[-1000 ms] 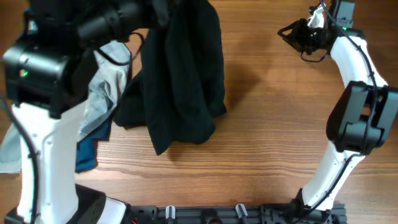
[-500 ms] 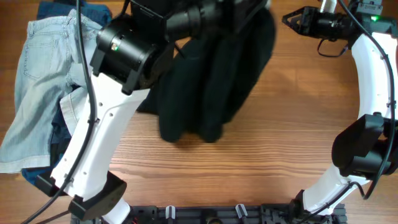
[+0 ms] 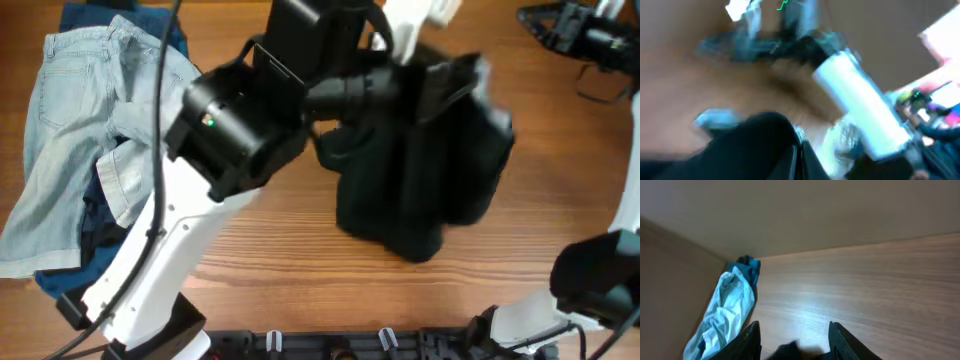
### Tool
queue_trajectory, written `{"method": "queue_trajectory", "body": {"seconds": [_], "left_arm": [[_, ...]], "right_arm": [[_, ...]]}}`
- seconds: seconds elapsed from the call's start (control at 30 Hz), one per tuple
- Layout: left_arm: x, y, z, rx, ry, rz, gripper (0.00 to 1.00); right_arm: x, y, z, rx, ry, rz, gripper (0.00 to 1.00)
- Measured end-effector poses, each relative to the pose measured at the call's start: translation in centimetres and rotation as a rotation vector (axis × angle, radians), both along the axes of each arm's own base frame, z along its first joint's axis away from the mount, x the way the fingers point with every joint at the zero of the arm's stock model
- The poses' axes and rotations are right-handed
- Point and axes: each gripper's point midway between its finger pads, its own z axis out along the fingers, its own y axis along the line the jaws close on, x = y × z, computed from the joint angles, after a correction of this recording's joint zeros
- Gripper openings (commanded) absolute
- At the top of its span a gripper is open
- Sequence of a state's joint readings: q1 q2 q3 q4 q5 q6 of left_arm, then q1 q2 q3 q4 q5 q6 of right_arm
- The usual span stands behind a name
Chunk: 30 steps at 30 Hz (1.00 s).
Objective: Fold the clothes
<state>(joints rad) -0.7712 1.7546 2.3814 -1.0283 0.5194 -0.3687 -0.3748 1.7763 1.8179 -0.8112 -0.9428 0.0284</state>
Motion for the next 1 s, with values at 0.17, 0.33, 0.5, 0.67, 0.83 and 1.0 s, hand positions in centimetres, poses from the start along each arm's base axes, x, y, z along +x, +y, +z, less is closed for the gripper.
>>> {"method": "queue_trajectory", "body": {"seconds": [0.17, 0.33, 0.5, 0.67, 0.83, 1.0], "left_arm": [[1.7, 8.5, -9.0, 0.403, 0.202, 0.228, 0.04], [3.1, 14.8, -12.1, 0.626, 0.249, 0.420, 0.04], [6.0, 16.2, -15.2, 0.777, 0.250, 0.521, 0.04], [9.8, 15.7, -21.8, 0.971, 0.313, 0.546, 0.04], [11.8, 15.8, -25.4, 1.048, 0.342, 0.560, 0.04], [13.1, 17.6, -25.3, 1.030, 0.365, 0.621, 0.04]], "right_arm": [[-1.6, 0.8, -1.8, -0.004, 0.130, -0.015, 0.45], [-3.4, 2.0, -4.0, -0.037, 0.263, -0.007, 0.47], [-4.9, 5.4, -6.4, -0.133, 0.380, 0.043, 0.50], [-5.9, 7.0, -10.4, -0.243, 0.488, 0.046, 0.51], [-7.7, 7.1, -17.0, -0.306, 0.635, 0.000, 0.51], [-9.8, 7.2, -21.1, -0.304, 0.734, -0.012, 0.51]]}}
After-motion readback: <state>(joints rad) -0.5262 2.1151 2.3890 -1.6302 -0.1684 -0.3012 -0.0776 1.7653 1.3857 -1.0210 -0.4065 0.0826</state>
